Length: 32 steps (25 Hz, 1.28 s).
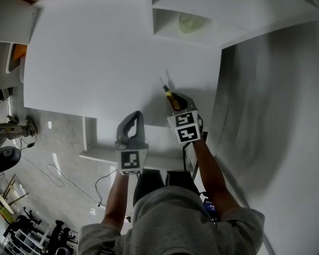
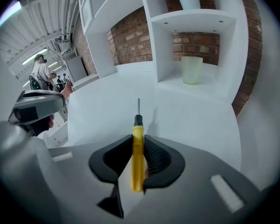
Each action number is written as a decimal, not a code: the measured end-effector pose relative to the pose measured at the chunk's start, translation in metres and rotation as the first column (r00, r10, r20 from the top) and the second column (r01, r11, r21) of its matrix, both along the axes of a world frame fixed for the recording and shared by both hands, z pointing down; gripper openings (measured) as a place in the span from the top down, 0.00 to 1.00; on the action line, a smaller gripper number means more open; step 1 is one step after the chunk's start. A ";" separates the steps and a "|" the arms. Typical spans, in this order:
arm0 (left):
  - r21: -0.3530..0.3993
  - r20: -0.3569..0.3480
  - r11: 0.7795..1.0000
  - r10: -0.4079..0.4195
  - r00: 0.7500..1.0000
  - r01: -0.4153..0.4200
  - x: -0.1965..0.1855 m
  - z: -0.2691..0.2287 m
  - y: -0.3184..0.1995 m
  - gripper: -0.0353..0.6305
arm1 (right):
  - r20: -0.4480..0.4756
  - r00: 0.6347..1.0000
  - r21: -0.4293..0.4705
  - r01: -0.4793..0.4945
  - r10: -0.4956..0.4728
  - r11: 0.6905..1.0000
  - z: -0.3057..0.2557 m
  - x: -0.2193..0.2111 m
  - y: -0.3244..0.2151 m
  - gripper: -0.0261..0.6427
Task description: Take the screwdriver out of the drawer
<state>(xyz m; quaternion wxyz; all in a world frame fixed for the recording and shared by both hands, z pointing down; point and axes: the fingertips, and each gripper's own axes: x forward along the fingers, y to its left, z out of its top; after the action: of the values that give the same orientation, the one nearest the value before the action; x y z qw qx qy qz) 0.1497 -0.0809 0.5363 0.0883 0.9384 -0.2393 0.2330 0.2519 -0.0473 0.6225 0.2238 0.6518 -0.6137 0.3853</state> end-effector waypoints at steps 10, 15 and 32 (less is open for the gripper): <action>-0.015 0.005 1.000 -0.001 1.000 0.001 -0.008 0.010 0.003 0.93 | -0.022 1.000 -0.022 0.004 -0.004 1.000 0.009 -0.001 -0.004 0.84; -0.017 0.000 1.000 0.001 1.000 -0.001 -0.011 0.011 0.002 0.93 | -0.028 1.000 -0.025 0.003 -0.003 1.000 0.010 -0.002 -0.005 0.84; 0.014 -0.017 1.000 0.001 1.000 -0.001 -0.024 -0.006 0.000 0.93 | -0.003 1.000 0.046 -0.028 0.028 0.999 -0.004 -0.007 -0.006 0.53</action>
<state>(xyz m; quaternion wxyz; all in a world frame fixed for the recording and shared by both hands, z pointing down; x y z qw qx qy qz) 0.1261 -0.0810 0.5298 0.0839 0.9411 -0.2396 0.2234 0.2453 -0.0537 0.6181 0.2043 0.6662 -0.6128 0.3728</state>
